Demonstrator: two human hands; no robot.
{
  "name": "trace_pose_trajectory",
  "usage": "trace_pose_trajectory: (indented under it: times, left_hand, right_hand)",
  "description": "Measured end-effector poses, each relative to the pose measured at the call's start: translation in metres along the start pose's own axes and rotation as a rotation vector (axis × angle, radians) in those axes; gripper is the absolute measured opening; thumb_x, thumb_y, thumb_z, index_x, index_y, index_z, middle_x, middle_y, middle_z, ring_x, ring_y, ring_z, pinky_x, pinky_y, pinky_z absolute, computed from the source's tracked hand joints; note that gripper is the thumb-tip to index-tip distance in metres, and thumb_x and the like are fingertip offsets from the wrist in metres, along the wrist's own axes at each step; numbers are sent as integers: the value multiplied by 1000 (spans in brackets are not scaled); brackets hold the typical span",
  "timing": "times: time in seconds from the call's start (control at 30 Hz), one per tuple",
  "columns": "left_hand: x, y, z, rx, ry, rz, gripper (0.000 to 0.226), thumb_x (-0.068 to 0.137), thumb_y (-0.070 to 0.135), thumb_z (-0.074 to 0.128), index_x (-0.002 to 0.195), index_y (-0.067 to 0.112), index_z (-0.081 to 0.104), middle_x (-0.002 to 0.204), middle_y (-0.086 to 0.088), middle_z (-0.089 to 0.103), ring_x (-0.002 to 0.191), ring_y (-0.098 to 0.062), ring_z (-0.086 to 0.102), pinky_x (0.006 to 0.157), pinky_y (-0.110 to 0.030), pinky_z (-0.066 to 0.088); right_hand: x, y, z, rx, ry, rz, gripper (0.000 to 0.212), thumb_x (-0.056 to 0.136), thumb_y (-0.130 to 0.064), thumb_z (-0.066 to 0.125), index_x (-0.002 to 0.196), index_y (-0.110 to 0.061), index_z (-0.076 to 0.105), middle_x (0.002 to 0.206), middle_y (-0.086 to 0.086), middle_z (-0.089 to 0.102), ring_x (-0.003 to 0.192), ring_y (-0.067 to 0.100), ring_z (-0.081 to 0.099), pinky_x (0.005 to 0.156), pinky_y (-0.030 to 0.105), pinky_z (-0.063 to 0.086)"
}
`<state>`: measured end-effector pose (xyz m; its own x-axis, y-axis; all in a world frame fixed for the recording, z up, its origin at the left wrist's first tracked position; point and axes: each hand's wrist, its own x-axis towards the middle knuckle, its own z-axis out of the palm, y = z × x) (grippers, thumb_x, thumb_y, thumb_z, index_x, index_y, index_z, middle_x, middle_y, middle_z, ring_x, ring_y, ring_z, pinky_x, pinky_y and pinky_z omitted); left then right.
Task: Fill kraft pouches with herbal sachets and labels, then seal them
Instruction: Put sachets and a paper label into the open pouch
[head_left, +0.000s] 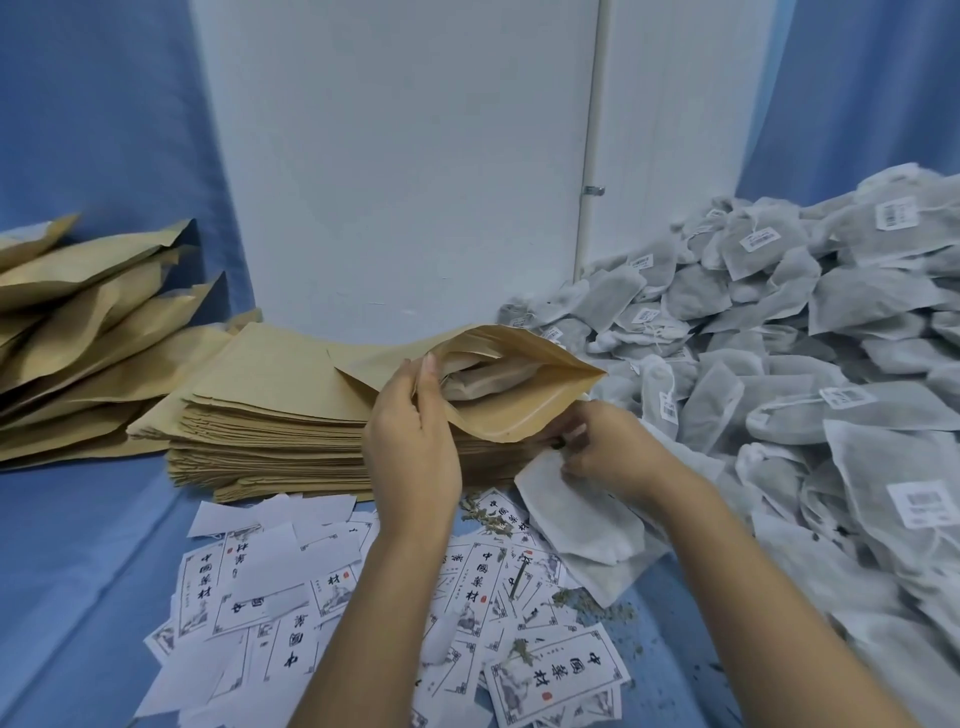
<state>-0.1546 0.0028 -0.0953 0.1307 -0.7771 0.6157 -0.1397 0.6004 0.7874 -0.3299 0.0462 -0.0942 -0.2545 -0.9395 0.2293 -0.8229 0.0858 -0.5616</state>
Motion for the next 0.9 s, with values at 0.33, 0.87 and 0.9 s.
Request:
trace_pose_trajectory:
  times: [0.33, 0.87, 0.9]
  left_hand:
    - [0, -1, -2, 8, 8, 4, 25, 99, 43, 35, 91, 34, 58, 65, 15, 50, 63, 1, 48, 58, -6, 34]
    - [2, -6, -3, 38, -10, 21, 30, 100, 40, 35, 89, 26, 59, 64, 14, 47, 61, -1, 46, 55, -10, 32]
    - [1, -6, -3, 49, -26, 32, 30, 100, 40, 34, 88, 25, 58, 65, 13, 48, 61, -3, 47, 55, -10, 32]
  right_hand:
    - [-2, -6, -3, -411, -400, 334, 56, 89, -53, 52, 126, -11, 52, 127, 9, 56, 104, 24, 52, 80, 29, 39]
    - [-14, -6, -41, 572, -631, 8, 22, 83, -15, 68, 100, -26, 75, 108, -10, 69, 93, 5, 65, 76, 19, 52]
    - [-16, -7, -46, 687, -631, 9, 21, 78, -17, 70, 94, -26, 78, 105, -11, 71, 90, 6, 67, 72, 18, 53]
